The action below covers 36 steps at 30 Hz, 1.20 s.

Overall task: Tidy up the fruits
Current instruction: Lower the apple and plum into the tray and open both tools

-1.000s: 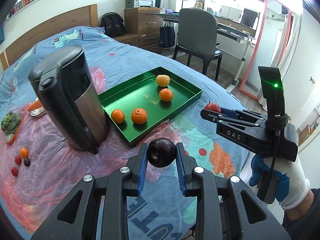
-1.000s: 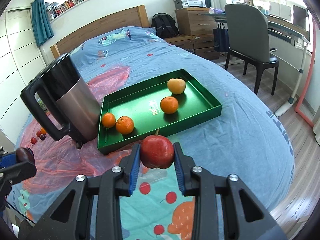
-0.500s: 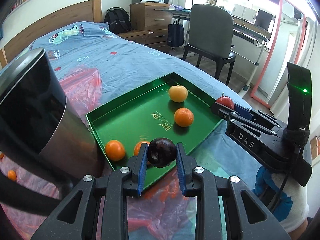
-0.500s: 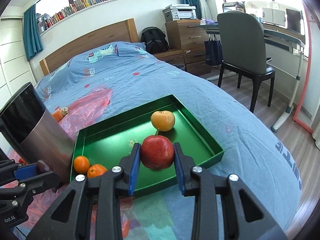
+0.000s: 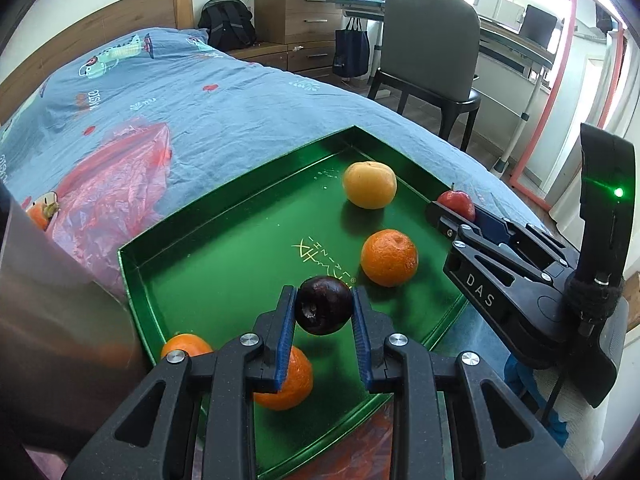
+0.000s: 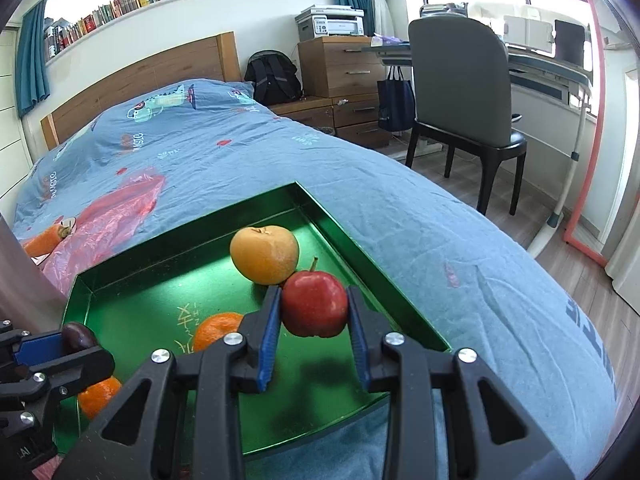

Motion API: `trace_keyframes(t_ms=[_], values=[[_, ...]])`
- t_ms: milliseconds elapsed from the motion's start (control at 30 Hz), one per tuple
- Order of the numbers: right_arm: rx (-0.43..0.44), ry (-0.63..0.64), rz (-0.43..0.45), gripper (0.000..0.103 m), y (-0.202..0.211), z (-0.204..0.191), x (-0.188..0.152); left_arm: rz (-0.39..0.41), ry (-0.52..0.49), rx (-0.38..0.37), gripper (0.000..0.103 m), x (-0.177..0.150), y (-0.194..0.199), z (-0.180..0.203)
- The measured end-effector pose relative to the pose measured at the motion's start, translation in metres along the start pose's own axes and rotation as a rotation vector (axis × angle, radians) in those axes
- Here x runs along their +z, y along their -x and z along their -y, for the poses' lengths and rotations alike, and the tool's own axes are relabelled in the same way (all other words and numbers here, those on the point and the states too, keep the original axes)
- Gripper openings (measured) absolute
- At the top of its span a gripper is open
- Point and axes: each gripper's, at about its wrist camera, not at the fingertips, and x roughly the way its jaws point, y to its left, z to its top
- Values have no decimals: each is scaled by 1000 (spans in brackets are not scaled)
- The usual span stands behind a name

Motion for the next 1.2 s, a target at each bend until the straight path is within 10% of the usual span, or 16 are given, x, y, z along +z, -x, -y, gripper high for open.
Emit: trace_keyframes(t_ms=[733, 1033, 1200], values=[[-45, 125, -85, 22, -38, -22, 8, -95, 10, 48, 23, -3, -53, 0], [-42, 98, -77, 58, -38, -16, 7, -91, 9, 50, 24, -5, -52, 2], [-43, 97, -75, 60, -37, -15, 7, -66, 2, 65, 31, -7, -44, 1]])
